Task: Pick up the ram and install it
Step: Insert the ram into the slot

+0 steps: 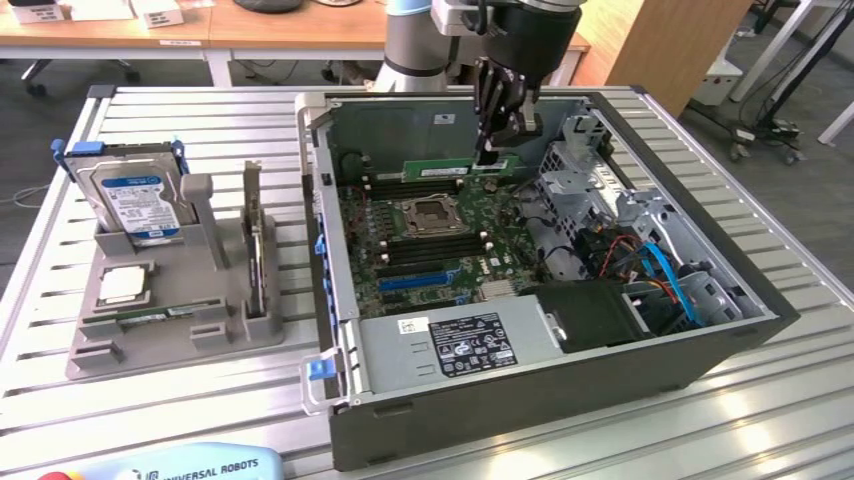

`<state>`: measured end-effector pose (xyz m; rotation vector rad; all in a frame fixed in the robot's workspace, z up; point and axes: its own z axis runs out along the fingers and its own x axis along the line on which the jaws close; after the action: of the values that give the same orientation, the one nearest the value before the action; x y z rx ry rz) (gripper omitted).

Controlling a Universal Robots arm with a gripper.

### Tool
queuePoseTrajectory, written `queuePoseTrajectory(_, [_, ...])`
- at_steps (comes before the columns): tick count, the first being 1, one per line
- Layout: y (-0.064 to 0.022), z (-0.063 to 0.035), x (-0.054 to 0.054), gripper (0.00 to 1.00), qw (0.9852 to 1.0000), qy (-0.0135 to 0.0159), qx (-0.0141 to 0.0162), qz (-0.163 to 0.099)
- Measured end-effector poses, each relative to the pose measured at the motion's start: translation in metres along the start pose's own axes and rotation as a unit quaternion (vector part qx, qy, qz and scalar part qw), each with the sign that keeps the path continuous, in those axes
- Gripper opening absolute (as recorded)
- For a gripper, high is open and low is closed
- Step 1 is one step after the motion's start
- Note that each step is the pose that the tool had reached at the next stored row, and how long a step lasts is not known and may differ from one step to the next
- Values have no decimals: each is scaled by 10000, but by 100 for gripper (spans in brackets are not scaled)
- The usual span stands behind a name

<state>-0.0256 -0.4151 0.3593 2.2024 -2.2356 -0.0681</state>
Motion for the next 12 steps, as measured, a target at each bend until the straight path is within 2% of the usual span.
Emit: queuePoseTrajectory(12, [0, 10, 0, 11, 10000, -2, 5, -1])
